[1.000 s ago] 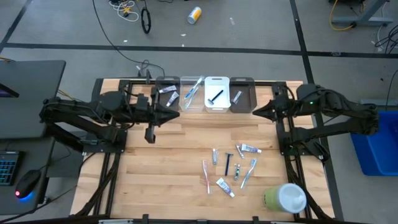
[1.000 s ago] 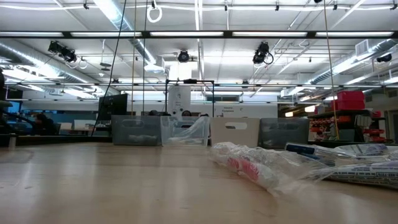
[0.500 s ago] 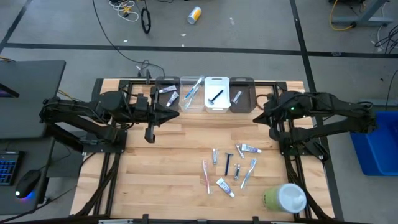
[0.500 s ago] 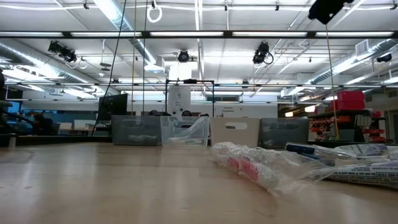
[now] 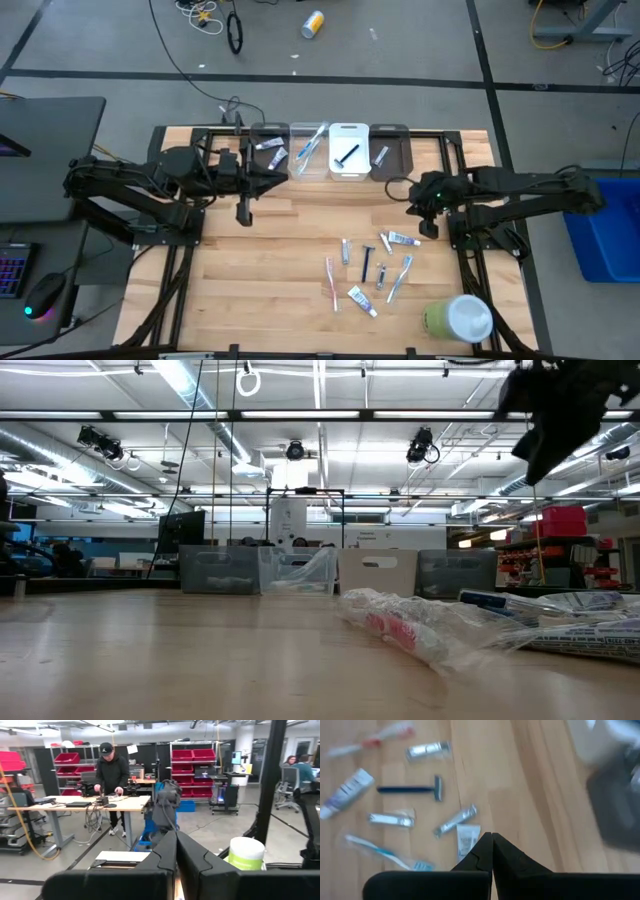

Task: Pick & Place Travel size toiletries
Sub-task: Put the white toothpaste into the left black bin

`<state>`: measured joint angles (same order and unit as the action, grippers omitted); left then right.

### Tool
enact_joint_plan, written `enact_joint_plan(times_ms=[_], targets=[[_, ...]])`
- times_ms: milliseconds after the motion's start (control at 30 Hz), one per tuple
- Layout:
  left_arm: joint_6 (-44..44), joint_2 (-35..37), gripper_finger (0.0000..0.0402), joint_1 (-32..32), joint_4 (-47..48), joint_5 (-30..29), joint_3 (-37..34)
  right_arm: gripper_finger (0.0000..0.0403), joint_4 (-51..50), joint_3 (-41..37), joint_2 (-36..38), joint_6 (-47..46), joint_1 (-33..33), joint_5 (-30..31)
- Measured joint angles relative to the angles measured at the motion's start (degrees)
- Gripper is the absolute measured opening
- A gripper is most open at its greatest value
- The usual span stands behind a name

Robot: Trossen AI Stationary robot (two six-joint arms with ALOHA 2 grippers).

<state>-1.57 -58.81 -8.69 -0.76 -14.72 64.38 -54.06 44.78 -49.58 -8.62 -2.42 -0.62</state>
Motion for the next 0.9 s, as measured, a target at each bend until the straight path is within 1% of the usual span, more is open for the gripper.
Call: enact_joint_plan(times_ms=[133,233,300,400,533,667,767,900], targets=[[0.10,0.00,0.0017,0.00,0.03,-1.16,0.00,0.0017,1.34,0.47,-1.80,0.26,0.00,0.02],[-0.25,0.00,0.0012,0.00,0.04,-1.18,0.00,0.0041,0.90,0.45,-3.54,0.46,0.00,0.00],[-0.36,0.00,0.0008,0.00,0.05,-1.18,0.00,0.0066,0.92,0.45,-4.89,0.48,0.00,-0.04],[-0.29,0.00,0.0006,0.00,0.03,-1.18,0.00,0.0112,0.89,0.45,-7.12,0.48,0.09,-0.07],[-0.23,0.00,0.0014,0.00,0.03,-1.19,0.00,0.0177,0.81,0.45,-9.98,0.50,1.48,-0.07],[-0.21,0.00,0.0019,-0.01,0.04,-2.59,0.00,0.0228,0.78,0.45,-13.35,0.50,3.67,-0.38],[-0.21,0.00,0.0015,0.00,0.03,-2.69,0.00,0.0250,0.81,0.45,-16.25,0.67,5.39,-1.18],[-0.60,0.00,0.0007,0.00,0.03,-2.67,0.00,0.0260,0.81,0.45,-20.17,0.60,6.89,-1.18]])
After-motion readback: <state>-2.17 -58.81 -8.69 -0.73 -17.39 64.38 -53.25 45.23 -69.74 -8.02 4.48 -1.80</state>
